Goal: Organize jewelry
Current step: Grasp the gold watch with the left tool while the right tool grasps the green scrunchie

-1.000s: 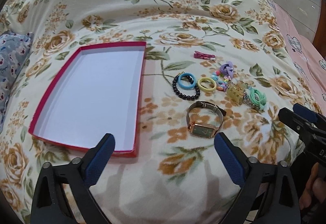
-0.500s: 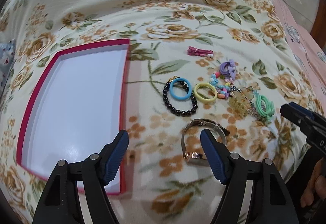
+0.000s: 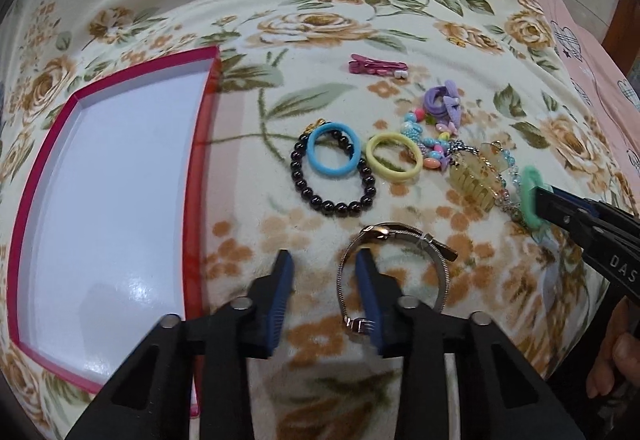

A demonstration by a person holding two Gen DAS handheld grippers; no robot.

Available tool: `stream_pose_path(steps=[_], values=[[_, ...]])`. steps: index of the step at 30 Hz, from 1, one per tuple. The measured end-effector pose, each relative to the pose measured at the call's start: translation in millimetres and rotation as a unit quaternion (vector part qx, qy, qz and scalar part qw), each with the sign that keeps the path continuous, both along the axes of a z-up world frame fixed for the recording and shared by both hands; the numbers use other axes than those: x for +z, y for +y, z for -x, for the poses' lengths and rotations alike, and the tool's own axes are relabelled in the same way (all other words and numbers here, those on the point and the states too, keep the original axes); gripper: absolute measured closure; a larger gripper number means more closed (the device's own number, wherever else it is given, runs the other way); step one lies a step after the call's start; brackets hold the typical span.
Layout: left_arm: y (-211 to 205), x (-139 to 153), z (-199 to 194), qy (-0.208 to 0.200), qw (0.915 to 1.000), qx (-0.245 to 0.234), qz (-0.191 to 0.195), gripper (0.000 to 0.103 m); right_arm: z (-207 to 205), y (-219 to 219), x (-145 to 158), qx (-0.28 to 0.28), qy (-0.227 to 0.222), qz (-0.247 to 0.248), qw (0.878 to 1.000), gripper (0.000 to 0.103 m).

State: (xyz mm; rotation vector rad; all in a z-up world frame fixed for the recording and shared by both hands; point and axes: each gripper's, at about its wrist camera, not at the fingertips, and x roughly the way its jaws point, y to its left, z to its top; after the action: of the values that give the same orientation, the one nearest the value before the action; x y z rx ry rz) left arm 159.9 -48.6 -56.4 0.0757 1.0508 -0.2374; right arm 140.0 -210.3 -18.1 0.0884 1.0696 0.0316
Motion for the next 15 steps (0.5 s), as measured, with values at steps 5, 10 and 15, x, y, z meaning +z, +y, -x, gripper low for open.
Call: stream_pose_path(steps=[5,10,15], values=[[-0.8,2.3,2.2,-0.001,0.9999,-0.008,0.013,0.098,3.5,-1.9,8.2,0.001,-0.010,-0.001,1.000,0.089],[4.9,11.7,11.1,-0.011,0.9995,-0.004,0.028,0.099,4.9,2.8,23.1,0.010,-0.027,-0.006,1.000,0.089],[21.8,26.7,22.2,-0.023,0.9988,0.011,0.042,0.099,1.9,15.9,32.6,0.027,-0.034,-0.023,0.999,0.089]])
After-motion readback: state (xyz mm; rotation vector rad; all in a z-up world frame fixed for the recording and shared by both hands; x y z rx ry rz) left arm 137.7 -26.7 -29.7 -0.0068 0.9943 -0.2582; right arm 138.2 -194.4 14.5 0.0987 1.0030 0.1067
